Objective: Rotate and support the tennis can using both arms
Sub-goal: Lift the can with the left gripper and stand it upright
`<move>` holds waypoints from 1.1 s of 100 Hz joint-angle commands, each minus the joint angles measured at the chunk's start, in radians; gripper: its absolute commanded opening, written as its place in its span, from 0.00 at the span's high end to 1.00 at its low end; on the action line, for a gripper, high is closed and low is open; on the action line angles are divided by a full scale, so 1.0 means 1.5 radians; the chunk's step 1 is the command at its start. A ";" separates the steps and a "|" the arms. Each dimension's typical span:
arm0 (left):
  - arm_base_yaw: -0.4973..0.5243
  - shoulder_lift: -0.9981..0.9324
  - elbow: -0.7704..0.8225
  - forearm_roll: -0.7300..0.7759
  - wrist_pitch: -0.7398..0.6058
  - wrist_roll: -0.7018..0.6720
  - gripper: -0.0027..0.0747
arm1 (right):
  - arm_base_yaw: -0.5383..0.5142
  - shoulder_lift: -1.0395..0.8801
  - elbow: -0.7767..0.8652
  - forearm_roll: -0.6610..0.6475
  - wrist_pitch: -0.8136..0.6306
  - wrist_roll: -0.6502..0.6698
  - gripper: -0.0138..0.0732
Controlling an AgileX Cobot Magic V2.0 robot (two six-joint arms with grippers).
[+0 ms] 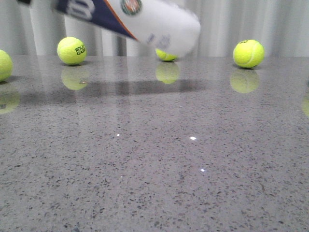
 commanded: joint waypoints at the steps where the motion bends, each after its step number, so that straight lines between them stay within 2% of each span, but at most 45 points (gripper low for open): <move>1: 0.006 -0.078 -0.065 0.054 0.055 -0.055 0.99 | -0.004 0.003 -0.018 0.003 -0.057 0.000 0.92; 29: 0.006 -0.207 -0.196 0.332 0.063 -0.198 0.99 | -0.004 0.003 -0.018 0.003 -0.057 0.000 0.92; 54: 0.004 -0.271 -0.212 0.575 0.063 -0.344 0.99 | -0.004 0.003 -0.018 0.003 -0.057 0.000 0.92; 64: -0.017 -0.283 -0.212 0.671 0.063 -0.395 0.99 | -0.004 0.003 -0.018 0.003 -0.057 0.000 0.92; 77: -0.056 -0.290 -0.193 0.705 0.063 -0.422 0.99 | -0.004 0.003 -0.018 0.003 -0.057 0.000 0.92; 94: -0.111 -0.313 -0.118 0.727 0.063 -0.451 0.99 | -0.004 0.003 -0.018 0.003 -0.055 0.000 0.92; 110: -0.124 -0.329 -0.062 0.759 0.063 -0.475 0.99 | -0.004 0.003 -0.018 0.003 -0.055 0.000 0.92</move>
